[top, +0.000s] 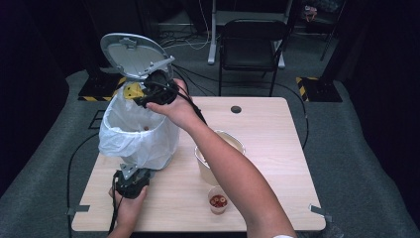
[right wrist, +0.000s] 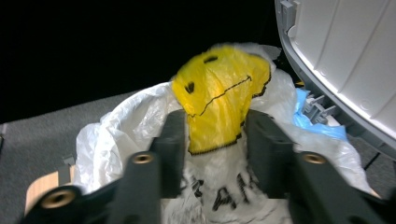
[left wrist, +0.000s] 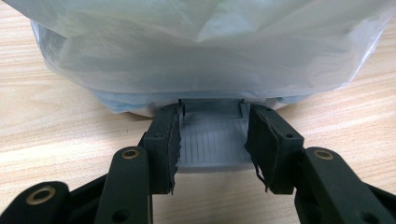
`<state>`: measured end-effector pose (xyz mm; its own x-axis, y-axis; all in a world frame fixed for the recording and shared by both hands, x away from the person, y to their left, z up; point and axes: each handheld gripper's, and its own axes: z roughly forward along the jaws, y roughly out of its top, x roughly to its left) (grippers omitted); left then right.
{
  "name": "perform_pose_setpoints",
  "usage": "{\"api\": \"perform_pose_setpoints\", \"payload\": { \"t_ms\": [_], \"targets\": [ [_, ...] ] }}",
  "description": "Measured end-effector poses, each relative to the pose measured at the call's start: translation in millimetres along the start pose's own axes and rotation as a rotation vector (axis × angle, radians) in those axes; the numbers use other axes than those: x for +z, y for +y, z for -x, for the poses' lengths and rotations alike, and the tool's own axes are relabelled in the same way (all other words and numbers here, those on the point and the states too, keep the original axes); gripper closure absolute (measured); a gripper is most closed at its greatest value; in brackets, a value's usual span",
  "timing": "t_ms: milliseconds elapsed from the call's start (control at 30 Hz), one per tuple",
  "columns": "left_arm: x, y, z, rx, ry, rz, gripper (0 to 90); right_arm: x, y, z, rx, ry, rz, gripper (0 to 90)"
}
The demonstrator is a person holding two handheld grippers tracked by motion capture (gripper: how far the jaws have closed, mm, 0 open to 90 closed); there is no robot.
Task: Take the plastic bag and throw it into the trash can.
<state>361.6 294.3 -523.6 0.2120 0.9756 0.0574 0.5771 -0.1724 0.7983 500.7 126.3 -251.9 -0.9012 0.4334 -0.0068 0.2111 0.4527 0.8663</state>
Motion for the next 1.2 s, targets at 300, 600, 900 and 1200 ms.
{"api": "perform_pose_setpoints", "payload": {
  "t_ms": [300,600,900,1200],
  "targets": [
    [0.0,0.0,-0.1,0.000,0.000,0.000,54.1,-10.7,-2.6,0.8,0.022,-0.004,0.026,44.7],
    [0.4,-0.2,0.1,-0.001,0.003,0.006,54.1,-27.8,-9.7,-0.8,0.005,-0.003,0.022,45.4],
    [0.1,0.0,-0.1,-0.001,0.000,0.002,54.1,-53.8,-23.6,2.3,-0.001,-0.006,0.036,46.1],
    [1.9,-0.9,3.3,-0.050,-0.011,0.018,54.1,-75.1,-48.2,14.5,-0.012,-0.048,0.015,46.2]
  ]
}}
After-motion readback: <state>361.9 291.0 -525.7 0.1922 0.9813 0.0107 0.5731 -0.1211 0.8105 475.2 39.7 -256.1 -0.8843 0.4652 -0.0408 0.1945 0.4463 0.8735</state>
